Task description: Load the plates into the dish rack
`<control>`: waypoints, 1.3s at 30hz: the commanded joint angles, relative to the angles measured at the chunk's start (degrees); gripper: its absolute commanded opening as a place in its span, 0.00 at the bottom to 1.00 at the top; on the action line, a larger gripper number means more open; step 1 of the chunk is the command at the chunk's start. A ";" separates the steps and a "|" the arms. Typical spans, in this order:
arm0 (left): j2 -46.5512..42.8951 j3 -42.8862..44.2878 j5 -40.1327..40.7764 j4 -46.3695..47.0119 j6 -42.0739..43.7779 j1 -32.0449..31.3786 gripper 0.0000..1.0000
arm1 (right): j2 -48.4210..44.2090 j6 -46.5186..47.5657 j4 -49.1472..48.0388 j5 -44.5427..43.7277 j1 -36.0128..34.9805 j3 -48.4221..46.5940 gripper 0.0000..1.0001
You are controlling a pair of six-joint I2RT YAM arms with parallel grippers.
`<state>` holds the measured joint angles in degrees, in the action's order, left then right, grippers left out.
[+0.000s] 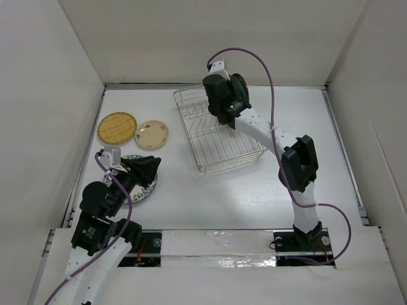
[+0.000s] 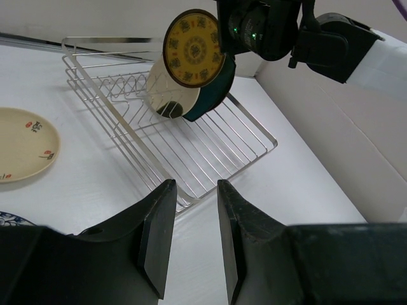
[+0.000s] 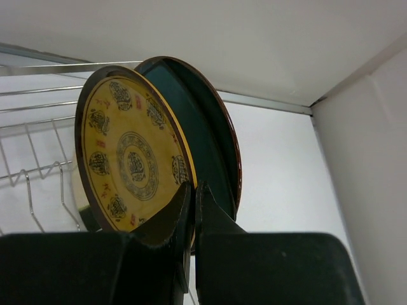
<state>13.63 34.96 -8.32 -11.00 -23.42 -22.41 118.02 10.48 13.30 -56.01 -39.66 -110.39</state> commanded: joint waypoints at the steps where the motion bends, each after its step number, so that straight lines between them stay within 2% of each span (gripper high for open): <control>1: 0.52 -0.07 -0.56 1.78 -0.05 0.09 0.29 | 1.24 5.51 -2.75 -2.97 0.28 -5.53 0.00; 8: 0.79 -0.07 -0.47 1.86 -0.05 0.09 0.29 | 6.34 7.54 -3.54 -1.65 -0.33 -7.38 0.00; 15: 1.84 -0.07 -0.47 1.78 0.13 0.09 0.29 | 11.70 5.08 -2.31 0.02 -1.39 -9.06 0.00; 22: 2.10 -0.16 0.67 1.69 -0.05 0.09 0.29 | 11.10 1.92 -2.66 2.22 -1.39 -6.95 0.01; 23: 2.45 -0.07 0.67 1.60 -0.05 0.09 0.29 | 10.66 1.56 -2.75 2.92 -1.39 -6.34 0.10; 25: 3.07 0.02 0.84 1.69 -0.05 0.09 0.29 | 8.30 0.77 -3.28 3.62 -1.91 -5.37 0.22; 26: 3.16 -0.07 0.85 1.51 -0.05 0.09 0.29 | 7.24 0.51 -3.80 4.58 -1.91 -4.67 0.35; 27: 3.42 -0.07 0.85 1.51 -0.05 0.09 0.29 | 6.01 -0.02 -4.24 5.38 -2.52 -3.01 0.41; 29: 4.21 0.02 0.85 1.51 0.04 0.09 0.29 | 2.33 -0.98 -4.42 8.00 -3.05 -1.85 0.50; 32: 4.65 0.02 0.93 1.34 0.04 0.09 0.29 | -2.33 -2.57 -5.03 11.08 -4.45 0.61 0.55; 36: 5.00 0.11 1.37 1.34 0.04 0.09 0.29 | -6.99 -2.57 -6.79 14.16 -7.71 3.59 0.55; 37: 5.01 0.20 1.55 1.25 0.04 0.09 0.29 | -7.71 -3.35 -7.32 15.56 -8.50 4.30 0.50; 39: 4.66 0.28 2.07 1.16 0.04 0.09 0.29 | -9.20 -5.80 -7.41 21.18 -10.61 5.88 0.35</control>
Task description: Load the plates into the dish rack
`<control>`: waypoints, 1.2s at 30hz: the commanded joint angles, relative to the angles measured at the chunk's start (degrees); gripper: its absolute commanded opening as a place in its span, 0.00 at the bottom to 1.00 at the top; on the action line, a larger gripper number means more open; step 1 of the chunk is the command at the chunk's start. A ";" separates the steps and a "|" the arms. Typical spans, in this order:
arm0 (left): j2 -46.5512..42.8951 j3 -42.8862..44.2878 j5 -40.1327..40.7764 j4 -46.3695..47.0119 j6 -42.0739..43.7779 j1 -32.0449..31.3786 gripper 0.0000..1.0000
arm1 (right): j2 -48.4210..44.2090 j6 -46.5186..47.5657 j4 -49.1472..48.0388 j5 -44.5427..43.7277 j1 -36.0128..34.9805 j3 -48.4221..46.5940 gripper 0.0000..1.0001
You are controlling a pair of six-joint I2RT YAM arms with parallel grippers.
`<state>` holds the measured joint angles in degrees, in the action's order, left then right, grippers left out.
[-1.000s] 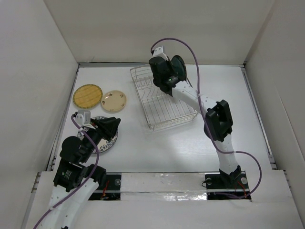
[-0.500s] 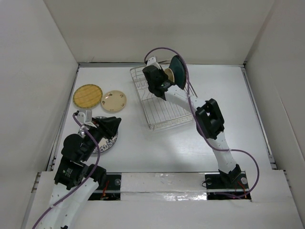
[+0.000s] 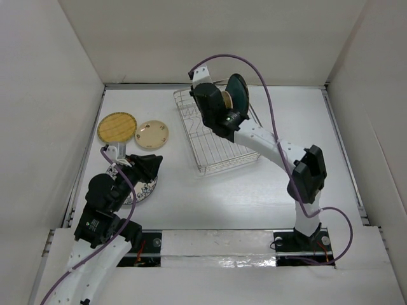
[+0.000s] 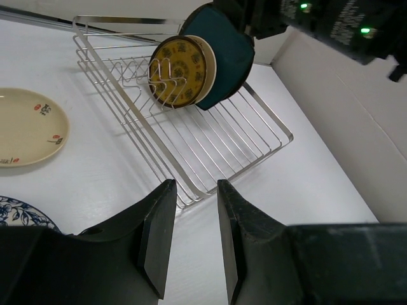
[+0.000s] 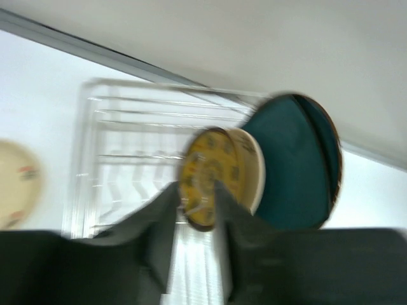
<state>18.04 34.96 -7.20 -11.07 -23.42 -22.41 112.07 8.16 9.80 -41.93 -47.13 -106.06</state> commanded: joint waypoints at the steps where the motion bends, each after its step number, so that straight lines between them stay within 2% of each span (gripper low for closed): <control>1: 0.06 0.28 1.74 1.14 0.04 0.09 0.29 | -3.61 -4.46 -3.83 9.56 -3.75 1.91 0.27; 2: -0.63 0.37 2.27 0.96 0.04 0.09 0.28 | -3.88 -5.43 -3.91 15.68 -4.28 2.69 0.16; 5: -3.00 0.20 3.86 0.96 -0.31 0.09 0.25 | -3.97 -7.98 -5.67 26.85 -6.03 4.19 0.00; 8: -5.29 0.20 5.53 1.14 -0.66 0.09 0.20 | -2.83 -12.28 -7.16 35.13 -6.74 5.34 0.00; 13: -6.44 0.11 6.67 1.14 -0.84 0.09 0.12 | 0.42 -18.00 -8.83 43.84 -8.41 6.04 0.00; 15: -5.65 0.20 6.67 1.05 -0.75 0.09 0.09 | 2.97 -19.49 -9.19 46.49 -8.41 5.69 0.16; 16: -5.30 0.37 6.67 0.88 -0.66 0.09 0.08 | 4.63 -20.89 -9.36 47.72 -9.11 5.69 0.35; 17: -5.12 0.37 6.59 0.88 -0.75 0.09 0.08 | 4.65 -21.60 -11.02 47.73 -9.12 5.60 0.45; 20: -4.86 0.28 6.50 1.05 -0.66 0.09 0.08 | 7.98 -24.68 -11.30 48.79 -9.12 5.08 0.65; 24: -4.42 0.28 6.24 1.14 -0.57 0.09 0.09 | 11.49 -26.44 -10.42 47.55 -9.12 3.50 0.70; 29: -3.89 0.28 5.53 1.40 -0.22 0.09 0.15 | 16.59 -31.10 -10.50 48.61 -9.12 2.26 0.70; 36: -4.07 0.20 5.53 1.40 -0.31 0.09 0.16 | 23.09 -36.11 -12.44 55.37 -9.12 0.07 0.68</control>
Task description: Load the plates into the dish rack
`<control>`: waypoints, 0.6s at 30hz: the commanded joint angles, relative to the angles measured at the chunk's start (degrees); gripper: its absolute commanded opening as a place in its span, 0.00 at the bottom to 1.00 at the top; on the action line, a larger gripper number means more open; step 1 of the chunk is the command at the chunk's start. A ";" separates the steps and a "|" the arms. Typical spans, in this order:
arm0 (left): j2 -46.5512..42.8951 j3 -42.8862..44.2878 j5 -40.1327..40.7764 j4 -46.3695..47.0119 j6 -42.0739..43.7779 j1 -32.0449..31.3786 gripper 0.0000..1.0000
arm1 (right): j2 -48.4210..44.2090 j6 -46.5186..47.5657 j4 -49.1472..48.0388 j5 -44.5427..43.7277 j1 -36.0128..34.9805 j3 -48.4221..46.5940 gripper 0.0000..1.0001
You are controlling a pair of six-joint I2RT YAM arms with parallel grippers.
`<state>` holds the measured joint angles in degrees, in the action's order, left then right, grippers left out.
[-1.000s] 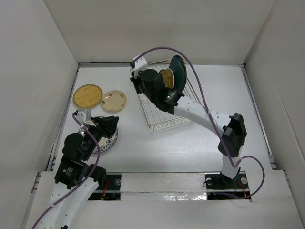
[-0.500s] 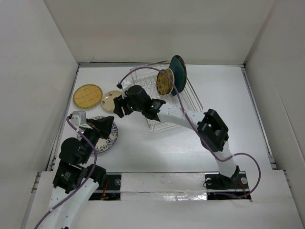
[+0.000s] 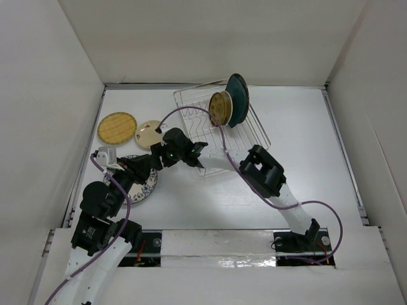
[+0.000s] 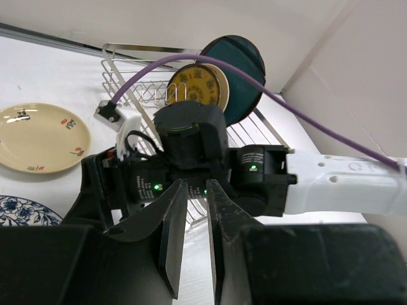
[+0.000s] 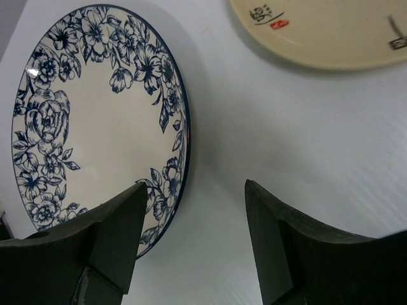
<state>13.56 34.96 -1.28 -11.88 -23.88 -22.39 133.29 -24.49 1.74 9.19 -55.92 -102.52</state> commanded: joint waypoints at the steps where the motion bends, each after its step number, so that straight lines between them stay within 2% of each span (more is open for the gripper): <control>1: 0.41 0.20 -0.48 2.30 0.15 0.07 0.16 | 2.66 -4.59 -4.55 4.87 -0.33 -3.74 0.68; 12: 0.32 0.20 -0.57 2.47 0.24 0.07 0.17 | 11.11 -9.61 -4.90 11.54 -0.86 -9.54 0.54; 18: -0.29 0.20 -0.57 2.65 0.32 0.07 0.18 | 12.51 -12.16 -7.36 14.26 -0.86 -7.00 0.35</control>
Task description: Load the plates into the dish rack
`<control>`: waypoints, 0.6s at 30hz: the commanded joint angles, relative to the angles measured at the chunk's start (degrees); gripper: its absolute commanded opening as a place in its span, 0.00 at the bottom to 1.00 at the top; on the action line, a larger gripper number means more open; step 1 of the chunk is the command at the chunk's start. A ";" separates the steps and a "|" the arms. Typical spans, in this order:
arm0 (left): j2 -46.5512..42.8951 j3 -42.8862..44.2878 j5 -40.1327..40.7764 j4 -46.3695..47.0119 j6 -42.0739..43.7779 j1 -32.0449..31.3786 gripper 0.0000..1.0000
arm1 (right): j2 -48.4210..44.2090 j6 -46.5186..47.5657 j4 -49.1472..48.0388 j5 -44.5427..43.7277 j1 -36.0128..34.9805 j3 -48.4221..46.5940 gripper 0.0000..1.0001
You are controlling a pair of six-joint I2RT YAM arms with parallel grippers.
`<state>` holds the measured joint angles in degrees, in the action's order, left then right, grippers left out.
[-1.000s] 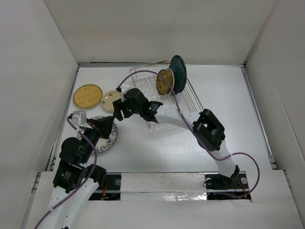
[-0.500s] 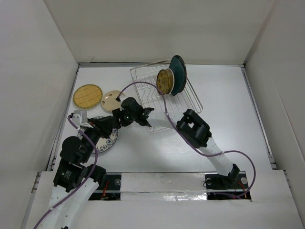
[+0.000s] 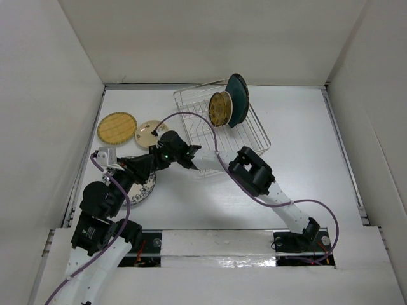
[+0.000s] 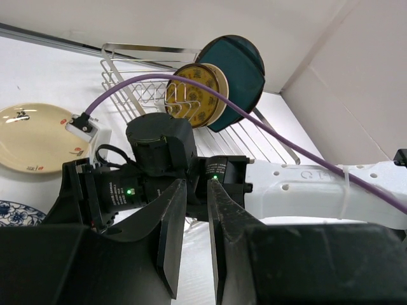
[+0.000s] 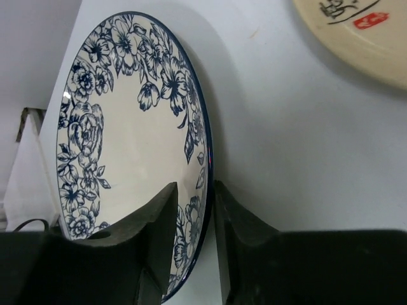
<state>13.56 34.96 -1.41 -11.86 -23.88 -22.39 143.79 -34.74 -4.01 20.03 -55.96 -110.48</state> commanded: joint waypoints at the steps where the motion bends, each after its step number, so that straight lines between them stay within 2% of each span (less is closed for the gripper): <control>1: -0.38 0.11 -0.44 2.63 0.24 0.07 0.18 | 2.20 -2.43 -2.14 4.57 -0.81 1.23 0.34; 7: -0.38 0.11 -0.79 2.45 0.24 0.07 0.19 | 2.82 -2.44 -3.90 8.18 -2.39 2.02 0.02; 13: -1.08 0.20 -0.35 2.02 0.15 0.07 0.19 | -1.82 -2.87 -8.02 12.66 -2.39 2.63 0.00; 18: -3.01 0.20 0.44 2.01 -0.11 0.07 0.19 | -9.56 -3.58 -12.60 9.25 -1.78 3.69 0.00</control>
<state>12.43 34.96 -1.39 -11.99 -23.88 -22.39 142.93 -40.03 -8.64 29.74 -57.58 -106.52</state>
